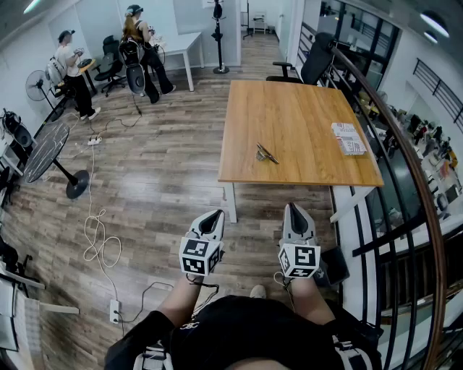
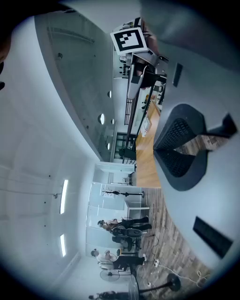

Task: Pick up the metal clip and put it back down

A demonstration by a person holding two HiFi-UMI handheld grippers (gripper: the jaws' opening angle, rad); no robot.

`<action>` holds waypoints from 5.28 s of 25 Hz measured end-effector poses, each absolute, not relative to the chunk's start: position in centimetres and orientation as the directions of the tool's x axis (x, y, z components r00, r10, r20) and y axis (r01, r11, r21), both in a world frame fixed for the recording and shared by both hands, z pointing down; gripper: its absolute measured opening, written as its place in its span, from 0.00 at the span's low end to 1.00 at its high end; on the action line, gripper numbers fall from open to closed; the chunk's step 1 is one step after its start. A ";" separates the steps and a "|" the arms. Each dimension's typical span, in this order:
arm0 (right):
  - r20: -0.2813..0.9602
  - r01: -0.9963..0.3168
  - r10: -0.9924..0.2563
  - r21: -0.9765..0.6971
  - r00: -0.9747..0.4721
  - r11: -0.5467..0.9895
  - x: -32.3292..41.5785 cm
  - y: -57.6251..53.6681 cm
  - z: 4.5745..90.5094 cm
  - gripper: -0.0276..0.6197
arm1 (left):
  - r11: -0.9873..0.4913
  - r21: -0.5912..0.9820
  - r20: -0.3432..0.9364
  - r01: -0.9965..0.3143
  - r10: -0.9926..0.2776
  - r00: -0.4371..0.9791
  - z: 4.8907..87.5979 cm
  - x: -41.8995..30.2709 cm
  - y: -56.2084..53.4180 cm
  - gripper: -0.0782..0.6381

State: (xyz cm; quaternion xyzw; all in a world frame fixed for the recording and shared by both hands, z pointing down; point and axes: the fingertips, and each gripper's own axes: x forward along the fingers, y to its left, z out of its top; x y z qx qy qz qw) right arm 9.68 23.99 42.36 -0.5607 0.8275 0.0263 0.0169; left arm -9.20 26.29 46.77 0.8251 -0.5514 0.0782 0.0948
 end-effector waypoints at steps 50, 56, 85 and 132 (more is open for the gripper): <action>-0.056 -0.903 -0.901 0.015 -0.429 0.429 18.2 2.2 45.7 0.06 | -0.371 0.061 0.245 -0.927 -0.894 0.374 49.7 1.7 4.9 0.13; -0.036 -0.901 -0.900 0.028 -0.434 0.434 14.3 -8.4 45.7 0.06 | -0.367 0.083 0.250 -0.927 -0.892 0.376 50.0 -2.3 -6.1 0.13; 0.094 -0.862 -0.863 0.059 -0.497 0.503 2.6 -40.4 49.5 0.12 | -0.386 0.129 0.292 -0.914 -0.866 0.407 52.5 -11.3 -35.6 0.13; 0.722 -0.706 -0.616 0.256 -0.315 0.661 1.6 -33.5 75.3 0.21 | -0.347 0.135 0.311 -0.928 -0.874 0.372 54.0 -14.7 -31.3 0.13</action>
